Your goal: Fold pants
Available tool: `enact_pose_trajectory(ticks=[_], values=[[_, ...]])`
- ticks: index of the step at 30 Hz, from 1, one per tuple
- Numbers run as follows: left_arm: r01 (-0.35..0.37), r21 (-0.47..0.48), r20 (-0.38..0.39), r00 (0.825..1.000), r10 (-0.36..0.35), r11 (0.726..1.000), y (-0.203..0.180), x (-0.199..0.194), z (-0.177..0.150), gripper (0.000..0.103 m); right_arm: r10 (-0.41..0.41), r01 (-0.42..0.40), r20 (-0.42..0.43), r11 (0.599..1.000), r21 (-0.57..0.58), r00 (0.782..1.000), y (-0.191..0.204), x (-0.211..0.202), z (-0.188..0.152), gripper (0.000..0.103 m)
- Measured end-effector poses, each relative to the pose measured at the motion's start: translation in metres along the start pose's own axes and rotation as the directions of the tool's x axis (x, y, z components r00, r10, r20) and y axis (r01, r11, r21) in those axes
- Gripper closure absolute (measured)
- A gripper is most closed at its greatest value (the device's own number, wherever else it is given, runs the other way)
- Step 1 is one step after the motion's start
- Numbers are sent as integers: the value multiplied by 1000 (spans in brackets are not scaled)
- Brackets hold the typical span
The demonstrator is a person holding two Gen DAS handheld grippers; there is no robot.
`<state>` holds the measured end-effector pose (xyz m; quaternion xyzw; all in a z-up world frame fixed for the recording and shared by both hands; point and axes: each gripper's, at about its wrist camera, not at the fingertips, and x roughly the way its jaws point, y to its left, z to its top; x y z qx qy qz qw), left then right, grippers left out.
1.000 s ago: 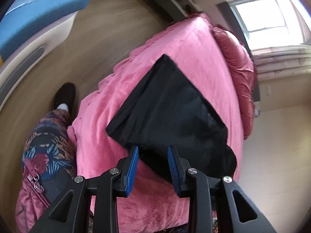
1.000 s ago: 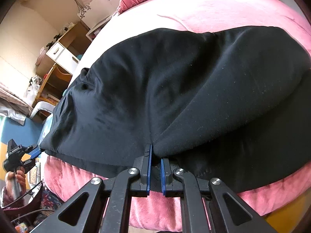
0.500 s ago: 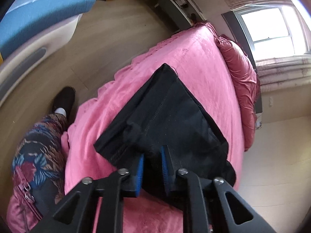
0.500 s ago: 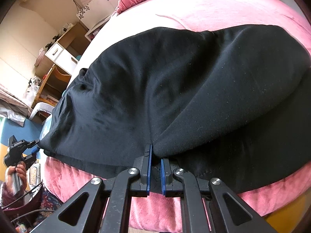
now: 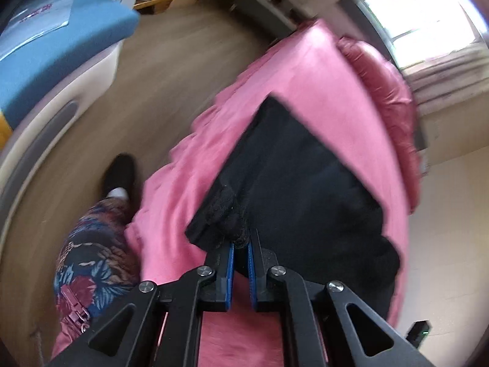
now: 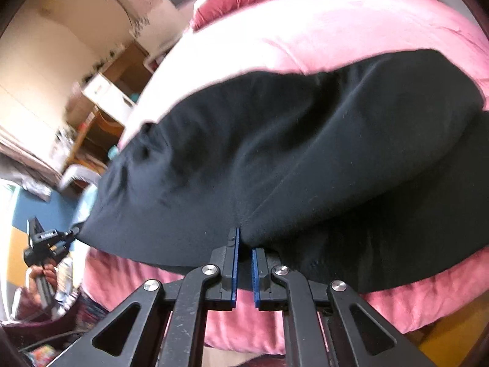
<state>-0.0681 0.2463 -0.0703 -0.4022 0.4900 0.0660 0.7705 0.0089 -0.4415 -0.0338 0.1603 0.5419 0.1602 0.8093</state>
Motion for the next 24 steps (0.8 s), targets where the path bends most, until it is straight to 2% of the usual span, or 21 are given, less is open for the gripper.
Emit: enact_pose_trajectory(ticks=[4, 5, 6, 8, 10, 11, 13, 16, 18, 20, 22, 24], values=[[-23, -1, -14, 1000, 23, 1000, 1, 4, 1, 92, -22, 22, -41, 1000, 4, 999, -2, 14, -8, 96], [-29, 0, -15, 999, 29, 1000, -1, 2, 3, 88, -23, 23, -44, 1000, 2, 999, -3, 14, -9, 96], [-46, -1, -9, 999, 46, 999, -2, -2, 6, 79, -25, 25, -52, 1000, 1, 998, -5, 15, -9, 96], [-106, -16, 14, 994, 107, 994, -3, -9, 11, 73, -25, 26, -69, 1000, 11, 997, -8, 21, -9, 94], [-183, -16, 72, 980, 183, 983, -5, -25, 14, 73, 6, -4, -60, 1000, 31, 998, -12, 21, -8, 90], [-217, -6, 116, 969, 216, 976, -8, -34, 15, 73, 18, -16, -53, 999, 40, 998, -15, 19, -8, 81], [-230, 34, 177, 959, 220, 973, -19, -46, 14, 73, 40, -39, -19, 997, 64, 999, -25, 6, -6, 66], [-206, 148, 219, 961, 171, 967, -50, -51, 9, 73, 29, -39, 82, 992, 118, 996, -49, -28, 0, 63], [-155, 257, 190, 976, 107, 954, -80, -41, 3, 72, -17, -13, 156, 981, 193, 988, -74, -50, 8, 63], [-101, 365, 138, 989, 54, 926, -110, -24, -8, 72, -58, -6, 215, 959, 284, 975, -101, -65, 16, 63], [-42, 469, 64, 998, 13, 882, -140, -4, -25, 72, -115, 8, 265, 928, 373, 957, -131, -75, 26, 63], [19, 565, -23, 1000, -8, 825, -169, 17, -46, 72, -174, 13, 298, 880, 474, 938, -162, -81, 37, 63]])
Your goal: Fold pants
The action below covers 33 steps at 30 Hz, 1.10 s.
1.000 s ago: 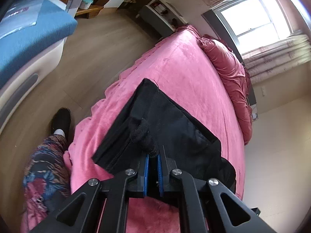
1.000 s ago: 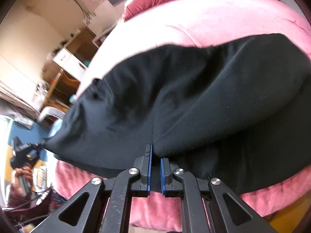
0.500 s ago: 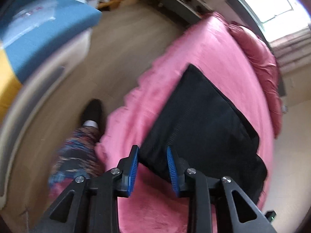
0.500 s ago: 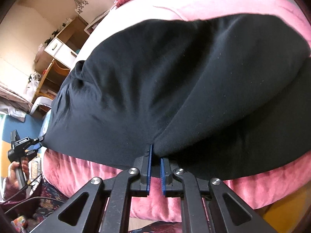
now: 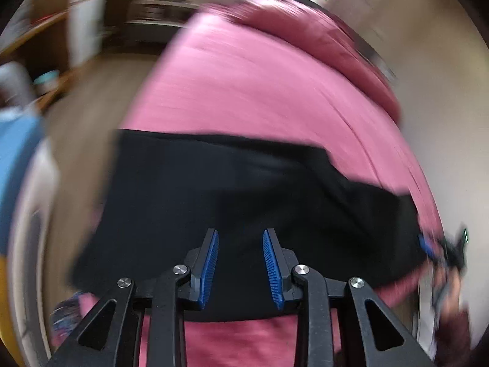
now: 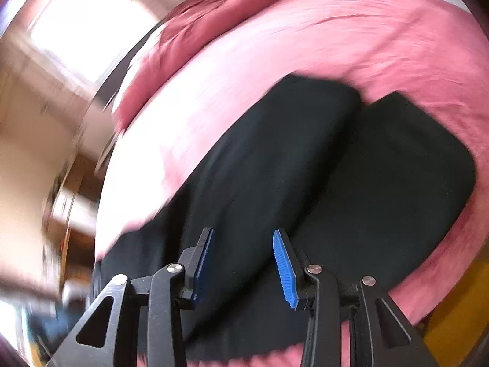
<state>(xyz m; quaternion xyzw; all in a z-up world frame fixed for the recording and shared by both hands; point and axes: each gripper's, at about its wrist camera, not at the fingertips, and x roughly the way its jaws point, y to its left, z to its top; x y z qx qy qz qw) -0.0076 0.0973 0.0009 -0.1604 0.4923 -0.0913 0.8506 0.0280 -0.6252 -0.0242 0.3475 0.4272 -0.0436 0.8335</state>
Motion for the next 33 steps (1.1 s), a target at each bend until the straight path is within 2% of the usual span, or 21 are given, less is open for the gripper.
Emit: enact_pose_trajectory(ticks=[4, 6, 9, 11, 13, 14, 16, 18, 21, 24, 27, 30, 33], values=[[81, 143, -96, 993, -67, 986, -50, 31, -9, 72, -73, 63, 69, 989, 135, 995, -32, 13, 37, 63], [111, 173, -138, 987, -87, 979, -68, 44, -13, 72, -103, 85, 81, 977, 195, 991, -46, 23, 52, 63], [119, 189, -178, 980, -85, 975, -78, 57, -17, 72, -146, 125, 70, 963, 239, 987, -60, 36, 70, 63], [119, 187, -191, 978, -83, 975, -81, 63, -18, 72, -160, 141, 65, 961, 237, 985, -64, 41, 78, 63], [119, 182, -205, 975, -81, 976, -79, 67, -18, 72, -164, 145, 65, 961, 235, 984, -68, 44, 85, 69], [119, 182, -211, 974, -79, 976, -80, 69, -18, 72, -171, 153, 67, 963, 221, 983, -67, 44, 87, 80], [112, 195, -218, 974, -69, 974, -90, 82, -14, 72, -173, 157, 66, 968, 196, 983, -62, 47, 88, 95], [112, 209, -225, 972, -64, 972, -93, 87, -15, 72, -185, 173, 70, 973, 152, 980, -52, 46, 90, 96], [124, 226, -232, 970, -70, 966, -99, 89, -18, 72, -189, 185, 118, 982, 46, 975, -27, 20, 95, 96], [141, 244, -230, 970, -84, 959, -108, 93, -24, 72, -165, 166, 181, 986, 10, 969, -10, -19, 91, 97], [162, 253, -232, 967, -103, 954, -115, 93, -28, 72, -168, 171, 223, 985, 5, 960, -11, -59, 71, 97], [174, 256, -248, 963, -109, 951, -115, 95, -31, 72, -210, 208, 215, 978, 31, 954, -28, -74, 50, 97], [180, 265, -268, 957, -107, 947, -119, 98, -34, 72, -262, 246, 155, 963, 112, 953, -62, -73, 27, 97]])
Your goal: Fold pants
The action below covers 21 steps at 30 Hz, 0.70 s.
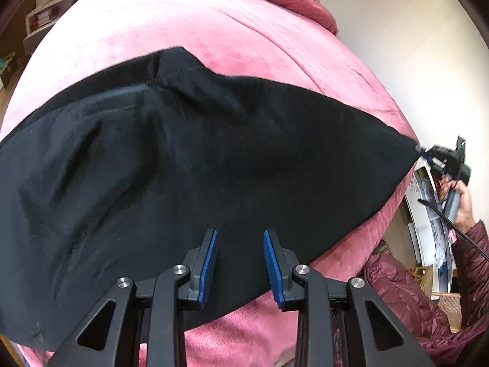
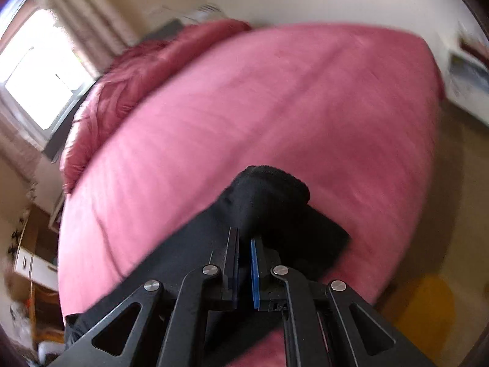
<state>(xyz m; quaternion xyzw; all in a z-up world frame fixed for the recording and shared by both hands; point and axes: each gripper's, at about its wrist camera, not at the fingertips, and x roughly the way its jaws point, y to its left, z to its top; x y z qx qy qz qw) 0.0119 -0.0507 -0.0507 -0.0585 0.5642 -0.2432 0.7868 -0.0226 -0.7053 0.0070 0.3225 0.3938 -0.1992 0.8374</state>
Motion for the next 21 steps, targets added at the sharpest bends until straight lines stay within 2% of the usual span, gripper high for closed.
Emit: enact_pose_trajectory(ticks=[5, 9, 10, 15, 17, 19, 21], values=[[-14, 36, -24, 1000, 14, 999, -7, 8, -1, 72, -54, 61, -80, 994, 89, 995, -43, 29, -26, 97], [-23, 43, -29, 999, 24, 999, -12, 14, -2, 71, 1, 12, -80, 988, 154, 997, -60, 34, -34, 96], [-24, 48, -30, 999, 26, 999, -14, 15, -2, 71, 23, -10, -73, 985, 172, 997, -63, 33, -34, 92], [-13, 82, -26, 1000, 15, 997, -29, 25, -6, 70, 21, -12, -54, 987, 158, 998, -65, 26, -25, 90], [-3, 97, -30, 1000, 6, 995, -34, 27, -8, 70, -2, 8, -41, 991, 134, 999, -61, 22, -25, 96], [-9, 112, -27, 1000, 12, 994, -38, 30, -11, 70, -17, 19, -17, 994, 106, 1000, -52, 13, -24, 96], [-3, 117, -34, 999, 7, 993, -40, 34, -14, 70, -56, 59, -35, 993, 100, 998, -53, 11, -26, 96]])
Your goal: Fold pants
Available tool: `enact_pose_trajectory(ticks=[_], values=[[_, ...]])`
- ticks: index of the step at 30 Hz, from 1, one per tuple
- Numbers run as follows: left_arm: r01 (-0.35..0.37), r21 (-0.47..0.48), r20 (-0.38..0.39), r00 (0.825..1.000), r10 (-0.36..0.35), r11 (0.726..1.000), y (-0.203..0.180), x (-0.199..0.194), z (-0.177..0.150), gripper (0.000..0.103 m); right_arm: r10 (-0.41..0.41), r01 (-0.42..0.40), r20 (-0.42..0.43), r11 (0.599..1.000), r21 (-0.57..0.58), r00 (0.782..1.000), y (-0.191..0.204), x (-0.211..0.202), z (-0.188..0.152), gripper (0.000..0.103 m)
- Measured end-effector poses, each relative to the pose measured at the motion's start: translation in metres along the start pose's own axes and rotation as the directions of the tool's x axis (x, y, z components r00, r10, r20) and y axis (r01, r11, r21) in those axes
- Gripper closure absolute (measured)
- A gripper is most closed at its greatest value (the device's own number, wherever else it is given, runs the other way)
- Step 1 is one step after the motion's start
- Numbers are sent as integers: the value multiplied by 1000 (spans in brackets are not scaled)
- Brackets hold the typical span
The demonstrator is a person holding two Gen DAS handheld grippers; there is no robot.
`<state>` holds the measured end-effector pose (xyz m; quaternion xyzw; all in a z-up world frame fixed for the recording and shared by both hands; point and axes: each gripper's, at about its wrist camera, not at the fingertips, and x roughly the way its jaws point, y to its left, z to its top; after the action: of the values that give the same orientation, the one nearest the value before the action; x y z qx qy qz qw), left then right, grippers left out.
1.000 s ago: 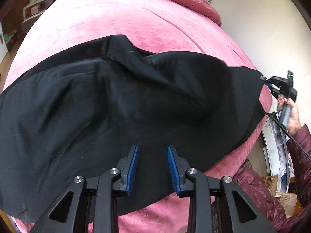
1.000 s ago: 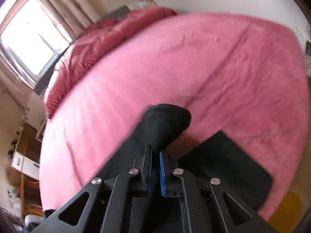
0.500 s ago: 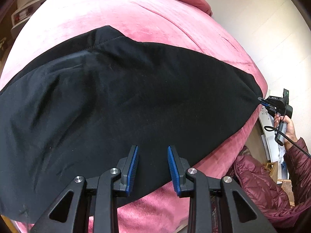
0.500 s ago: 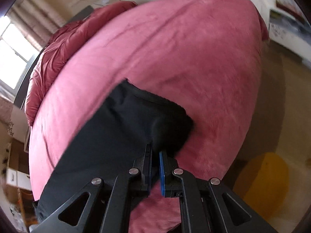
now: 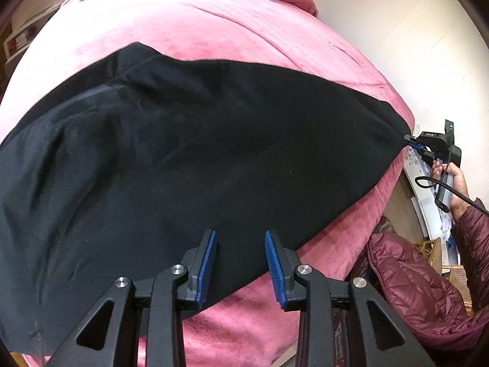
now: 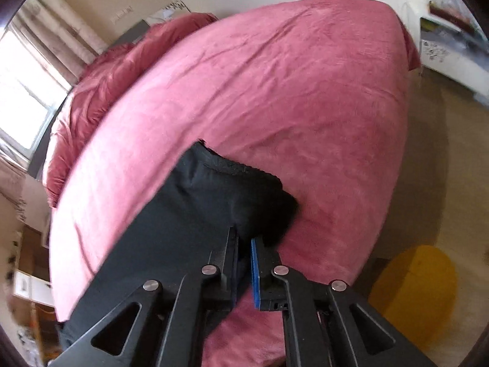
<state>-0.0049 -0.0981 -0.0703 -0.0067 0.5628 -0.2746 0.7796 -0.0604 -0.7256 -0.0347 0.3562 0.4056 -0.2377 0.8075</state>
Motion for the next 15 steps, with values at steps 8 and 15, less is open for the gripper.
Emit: enact_pose_trajectory(ticks=[8, 15], values=[[-2, -2, 35, 999, 2, 1000, -1, -5, -2, 69, 45, -43, -20, 995, 86, 999, -24, -14, -12, 61], [7, 11, 43, 999, -8, 1000, 0, -8, -5, 69, 231, -239, -182, 971, -25, 956, 27, -15, -68, 62]])
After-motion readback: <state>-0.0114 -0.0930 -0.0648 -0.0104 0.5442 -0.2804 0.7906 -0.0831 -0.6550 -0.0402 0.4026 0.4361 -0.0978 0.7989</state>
